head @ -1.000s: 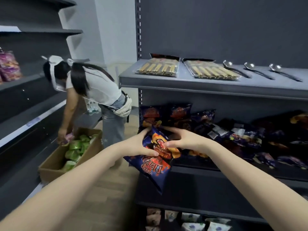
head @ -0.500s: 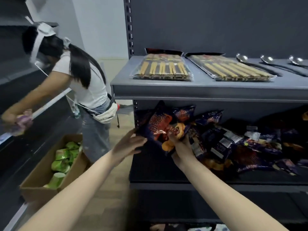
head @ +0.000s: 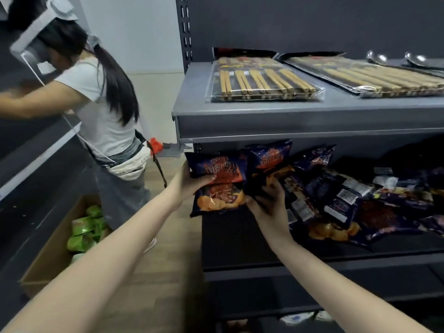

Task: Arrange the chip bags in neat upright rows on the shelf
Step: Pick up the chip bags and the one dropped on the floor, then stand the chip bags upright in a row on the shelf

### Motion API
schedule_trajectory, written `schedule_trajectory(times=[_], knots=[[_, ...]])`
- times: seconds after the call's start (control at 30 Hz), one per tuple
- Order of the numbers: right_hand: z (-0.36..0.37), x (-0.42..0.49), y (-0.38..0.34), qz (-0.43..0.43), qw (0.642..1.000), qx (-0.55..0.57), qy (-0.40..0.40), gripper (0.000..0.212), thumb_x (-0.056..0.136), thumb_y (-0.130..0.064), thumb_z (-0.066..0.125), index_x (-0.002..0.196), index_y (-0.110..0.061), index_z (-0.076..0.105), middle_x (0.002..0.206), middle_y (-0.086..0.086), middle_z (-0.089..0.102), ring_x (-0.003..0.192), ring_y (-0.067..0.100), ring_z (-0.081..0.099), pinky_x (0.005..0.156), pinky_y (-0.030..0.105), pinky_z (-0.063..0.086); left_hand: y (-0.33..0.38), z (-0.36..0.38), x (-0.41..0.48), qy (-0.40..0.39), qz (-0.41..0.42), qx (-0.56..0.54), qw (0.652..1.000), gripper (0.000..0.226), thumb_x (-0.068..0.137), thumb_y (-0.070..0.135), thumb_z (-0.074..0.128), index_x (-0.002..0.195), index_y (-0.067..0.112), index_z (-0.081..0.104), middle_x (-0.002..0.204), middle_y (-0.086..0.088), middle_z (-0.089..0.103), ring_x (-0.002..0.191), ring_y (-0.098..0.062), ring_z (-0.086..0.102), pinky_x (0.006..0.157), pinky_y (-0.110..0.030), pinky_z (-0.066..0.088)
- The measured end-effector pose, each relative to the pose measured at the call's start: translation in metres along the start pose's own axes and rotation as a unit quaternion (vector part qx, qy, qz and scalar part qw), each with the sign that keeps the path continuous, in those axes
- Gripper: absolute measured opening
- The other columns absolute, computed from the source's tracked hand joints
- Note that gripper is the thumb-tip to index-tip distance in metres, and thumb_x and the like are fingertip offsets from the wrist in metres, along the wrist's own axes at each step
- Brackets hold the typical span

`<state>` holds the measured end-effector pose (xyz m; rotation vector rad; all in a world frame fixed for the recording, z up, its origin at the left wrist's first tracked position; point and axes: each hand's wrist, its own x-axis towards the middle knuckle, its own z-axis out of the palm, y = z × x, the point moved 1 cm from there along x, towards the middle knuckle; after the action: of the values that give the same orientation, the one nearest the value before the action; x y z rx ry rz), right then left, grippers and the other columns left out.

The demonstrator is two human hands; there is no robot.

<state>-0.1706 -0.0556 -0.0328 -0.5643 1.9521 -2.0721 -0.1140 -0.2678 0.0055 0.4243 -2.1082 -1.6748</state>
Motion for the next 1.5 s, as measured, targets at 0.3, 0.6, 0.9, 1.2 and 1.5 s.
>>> schedule_trajectory(times=[0.3, 0.6, 0.9, 1.2, 1.5], knots=[[0.012, 0.039, -0.006, -0.079, 0.944, -0.292, -0.128, 0.123, 0.074, -0.031, 0.078, 0.144, -0.028, -0.023, 0.136, -0.005, 0.048, 0.121, 0.006, 0.047, 0.095, 0.009, 0.030, -0.017, 0.010, 0.006, -0.010, 0.043, 0.046, 0.998, 0.046, 0.075, 0.014, 0.076, 0.099, 0.041, 0.048, 0.096, 0.022, 0.063, 0.086, 0.014, 0.060, 0.066, -0.007, 0.048], [0.018, 0.041, 0.043, -0.135, 0.870, -0.461, -0.111, 0.098, 0.090, -0.033, 0.060, 0.137, -0.043, -0.026, 0.155, 0.016, -0.001, 0.141, 0.036, 0.020, 0.110, 0.044, 0.034, -0.037, 0.035, -0.017, -0.022, 0.131, 0.400, 0.907, 0.113, 0.072, 0.045, 0.076, 0.146, 0.022, -0.007, 0.153, -0.022, 0.013, 0.141, -0.035, 0.016, 0.112, -0.047, 0.025], [0.018, 0.052, 0.056, -0.165, 0.723, -0.664, -0.099, 0.085, 0.092, -0.046, 0.048, 0.146, -0.035, -0.017, 0.151, 0.010, -0.033, 0.143, 0.040, -0.005, 0.115, 0.052, 0.012, -0.050, 0.028, -0.025, -0.032, 0.105, 0.693, 0.713, 0.097, 0.086, 0.065, 0.042, 0.140, 0.027, -0.031, 0.142, -0.025, -0.037, 0.134, -0.050, -0.023, 0.112, -0.058, 0.008], [0.030, 0.057, 0.066, -0.122, 0.695, -0.702, -0.100, 0.077, 0.095, -0.050, 0.032, 0.137, -0.039, -0.032, 0.144, 0.000, -0.042, 0.143, 0.036, -0.015, 0.114, 0.057, 0.002, -0.058, 0.027, -0.013, -0.046, 0.161, 0.664, 0.728, 0.088, 0.084, 0.051, 0.058, 0.145, 0.035, -0.004, 0.154, -0.008, -0.012, 0.141, -0.039, -0.011, 0.113, -0.057, -0.001], [0.025, 0.065, 0.058, -0.140, 0.672, -0.719, -0.104, 0.079, 0.093, -0.055, 0.033, 0.138, -0.039, -0.030, 0.155, 0.001, -0.027, 0.143, 0.038, -0.012, 0.111, 0.058, -0.007, -0.061, 0.028, -0.006, -0.027, 0.197, 0.669, 0.716, 0.103, 0.069, 0.053, 0.073, 0.147, 0.026, 0.011, 0.155, -0.016, 0.002, 0.140, -0.042, -0.001, 0.110, -0.061, 0.009]])
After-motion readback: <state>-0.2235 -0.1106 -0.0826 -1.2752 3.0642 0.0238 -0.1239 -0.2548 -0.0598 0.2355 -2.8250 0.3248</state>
